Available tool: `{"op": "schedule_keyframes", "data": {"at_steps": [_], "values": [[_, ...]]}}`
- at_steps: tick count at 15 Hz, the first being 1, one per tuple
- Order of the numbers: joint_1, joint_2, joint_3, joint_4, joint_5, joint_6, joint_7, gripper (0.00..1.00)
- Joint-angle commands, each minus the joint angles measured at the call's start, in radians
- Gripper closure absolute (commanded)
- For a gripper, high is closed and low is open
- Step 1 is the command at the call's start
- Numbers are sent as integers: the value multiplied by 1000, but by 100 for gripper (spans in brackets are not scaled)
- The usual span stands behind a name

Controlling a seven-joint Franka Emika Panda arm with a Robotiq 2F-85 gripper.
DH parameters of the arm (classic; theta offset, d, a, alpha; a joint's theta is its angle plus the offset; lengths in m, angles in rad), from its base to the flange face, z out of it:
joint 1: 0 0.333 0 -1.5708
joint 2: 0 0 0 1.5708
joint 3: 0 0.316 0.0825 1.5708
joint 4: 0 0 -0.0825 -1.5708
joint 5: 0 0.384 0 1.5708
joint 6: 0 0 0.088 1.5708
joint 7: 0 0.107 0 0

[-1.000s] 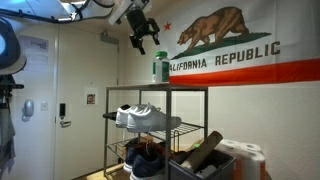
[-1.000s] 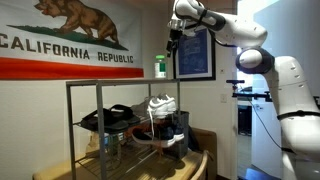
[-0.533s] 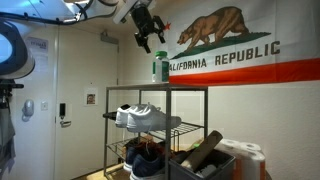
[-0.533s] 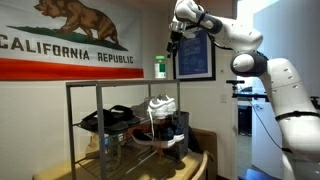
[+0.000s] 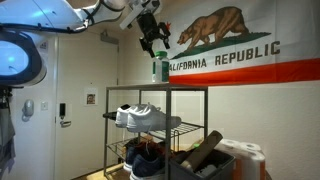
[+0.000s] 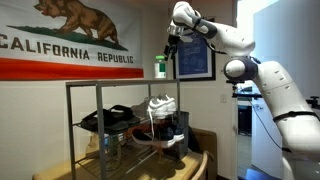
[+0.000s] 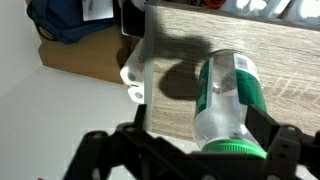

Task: Throw the bottle on the top shelf of the shoe rack in the trash

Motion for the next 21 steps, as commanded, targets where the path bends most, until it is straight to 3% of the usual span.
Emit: {"op": "schedule_keyframes", "data": {"at_steps": [1,2,3,21], "values": [[15,77,1,135,22,-35,-31,0],[18,86,2,150,24,-34,-31,0],[14,16,15,22,23,29,-24,0],[22,20,52,13,19,117,-32,0]]}}
